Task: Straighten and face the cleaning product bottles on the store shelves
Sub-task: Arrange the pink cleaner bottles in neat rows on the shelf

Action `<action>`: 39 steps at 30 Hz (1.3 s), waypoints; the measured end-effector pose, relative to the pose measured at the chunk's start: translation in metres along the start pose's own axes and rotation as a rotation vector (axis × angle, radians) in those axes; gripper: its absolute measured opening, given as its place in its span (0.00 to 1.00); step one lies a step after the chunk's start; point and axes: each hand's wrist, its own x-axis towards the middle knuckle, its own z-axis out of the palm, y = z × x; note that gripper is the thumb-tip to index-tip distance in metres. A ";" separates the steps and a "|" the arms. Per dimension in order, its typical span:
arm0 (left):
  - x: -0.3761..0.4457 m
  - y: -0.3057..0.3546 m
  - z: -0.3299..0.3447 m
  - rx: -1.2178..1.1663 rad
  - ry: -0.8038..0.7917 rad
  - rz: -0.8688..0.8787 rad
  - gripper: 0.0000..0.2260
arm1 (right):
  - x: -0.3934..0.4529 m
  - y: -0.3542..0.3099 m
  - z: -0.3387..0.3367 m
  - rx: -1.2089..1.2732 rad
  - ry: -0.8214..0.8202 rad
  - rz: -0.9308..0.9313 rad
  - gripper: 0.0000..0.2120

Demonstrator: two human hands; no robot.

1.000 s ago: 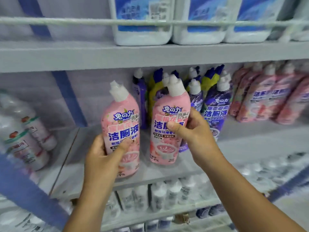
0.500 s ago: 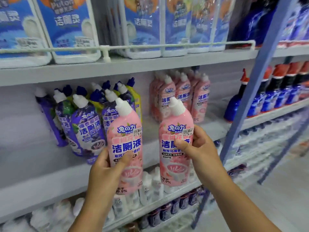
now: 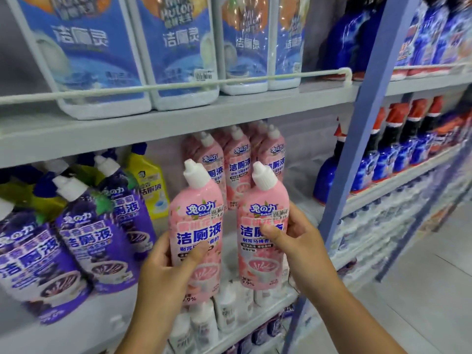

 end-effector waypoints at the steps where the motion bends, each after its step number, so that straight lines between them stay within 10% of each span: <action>1: 0.010 -0.002 0.005 0.003 0.009 0.004 0.12 | 0.010 0.000 -0.002 -0.009 -0.005 -0.005 0.23; 12: 0.080 -0.033 0.048 0.006 0.152 0.009 0.30 | 0.106 0.028 -0.037 -0.040 -0.075 -0.020 0.23; 39: 0.077 -0.069 0.094 0.375 0.429 0.194 0.23 | 0.147 0.119 -0.069 -0.463 -0.062 -0.154 0.29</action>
